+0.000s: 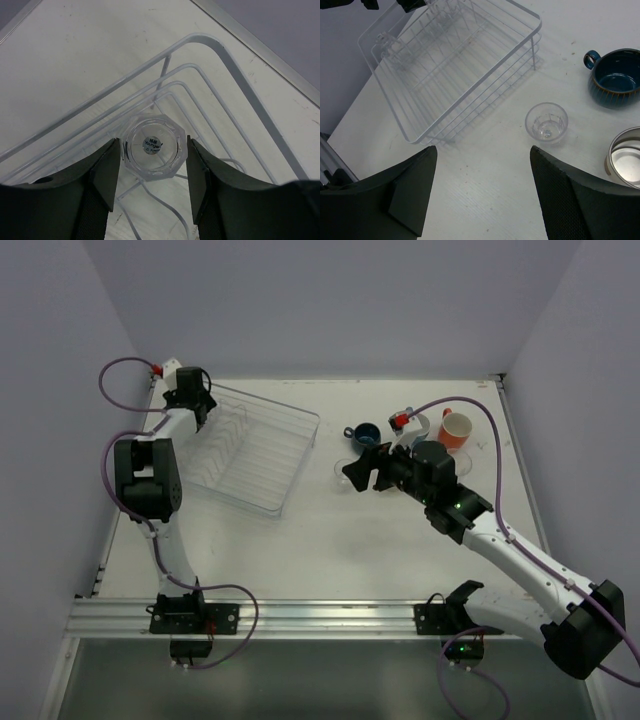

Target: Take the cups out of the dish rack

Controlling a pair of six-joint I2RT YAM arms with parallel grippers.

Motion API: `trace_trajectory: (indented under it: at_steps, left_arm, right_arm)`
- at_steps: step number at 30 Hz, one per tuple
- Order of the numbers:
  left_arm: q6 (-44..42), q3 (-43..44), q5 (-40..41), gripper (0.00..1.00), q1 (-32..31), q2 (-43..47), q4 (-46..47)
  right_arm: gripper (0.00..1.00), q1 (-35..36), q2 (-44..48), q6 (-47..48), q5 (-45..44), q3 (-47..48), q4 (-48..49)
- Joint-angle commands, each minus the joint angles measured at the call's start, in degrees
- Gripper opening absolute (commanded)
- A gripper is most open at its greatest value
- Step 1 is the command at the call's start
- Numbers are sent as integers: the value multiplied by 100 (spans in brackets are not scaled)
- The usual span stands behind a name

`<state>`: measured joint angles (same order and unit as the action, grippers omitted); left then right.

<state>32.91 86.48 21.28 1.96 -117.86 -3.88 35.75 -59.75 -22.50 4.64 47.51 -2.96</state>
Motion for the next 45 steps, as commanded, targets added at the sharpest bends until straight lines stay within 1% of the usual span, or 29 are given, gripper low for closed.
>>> trace_trajectory:
  at_steps: [1,3,9,12,13,18,20,21,22,23,24,25,26,27,28,29,30,31,32,33,35,38,39,41,45]
  left_arm:
    - [-153,194,-45,45,68,105,256]
    - [-223,177,-19,41,68,193,256]
    - [-329,27,8,36,68,667,247]
    - [-364,-69,-27,34,68,1080,239]
    - [-373,-104,-45,34,68,1177,239]
    - [-355,-377,-194,32,68,1949,204]
    - [-128,-456,-360,31,68,2231,46]
    - [82,-613,-622,31,68,2572,-16]
    - [224,-745,-799,30,59,2793,-16]
    - [373,-929,-983,30,59,3021,36]
    - [531,-1375,-1220,30,68,3520,184]
    - [829,-1588,-1701,30,59,3786,255]
    - [962,-1825,-1941,30,68,4032,274]
    - [1111,-2054,-2178,30,51,4556,509]
    - [1443,-2587,-2790,30,42,4849,615]
    - [1621,-2897,-3048,30,16,5130,790]
    - [1831,-3204,-3286,30,-11,5733,1071]
    - [2268,-3764,-3723,30,-37,6044,1230]
    - [2464,-4005,-3919,30,-46,6308,1397]
    - [2823,-4198,-4260,30,-64,6807,1616]
    - [3045,-4533,-4491,30,-72,7440,1671]
    - [3502,-4947,-4685,29,-134,8118,1820]
    - [3695,-5017,-4781,29,-326,8208,1847]
    - [3793,-5132,-4905,29,-589,8306,1952]
    - [4066,-5343,-5037,27,-969,8429,2260]
  right_arm:
    - [77,55,51,-17,10,75,164]
    - [77,73,42,-44,36,92,164]
    - [77,99,-2,-114,159,162,199]
    - [77,108,-81,-245,361,215,261]
    - [77,125,-107,-298,431,250,444]
    - [77,161,-257,-711,871,286,709]
    - [77,178,-266,-947,950,207,990]
    - [77,187,-292,-1149,994,154,1191]
    - [77,204,-292,-1151,1003,154,1306]
    - [77,213,-309,-1395,1003,101,1437]
    - [77,222,-318,-1528,1021,75,1587]
    - [77,240,-327,-1668,1038,22,1858]
    - [77,257,-301,-1992,1038,-30,2035]
    - [77,266,-275,-2169,1038,-118,2271]
    - [77,310,-240,-2388,986,-354,2839]
    - [76,336,-187,-2756,951,-469,3097]
    - [76,363,-187,-2925,933,-566,3343]
    - [75,432,-204,-3048,916,-637,3659]
    - [75,468,-239,-3198,950,-637,3775]
    - [75,564,-344,-3208,1011,-620,3898]
    - [75,661,-476,-3208,1187,-480,4058]
    - [75,828,-722,-3225,1293,-348,4409]
    - [75,890,-871,-3252,1337,-252,4557]
    - [75,960,-1021,-3339,1381,-172,4699]
    - [73,1083,-1381,-3384,1363,74,5041]
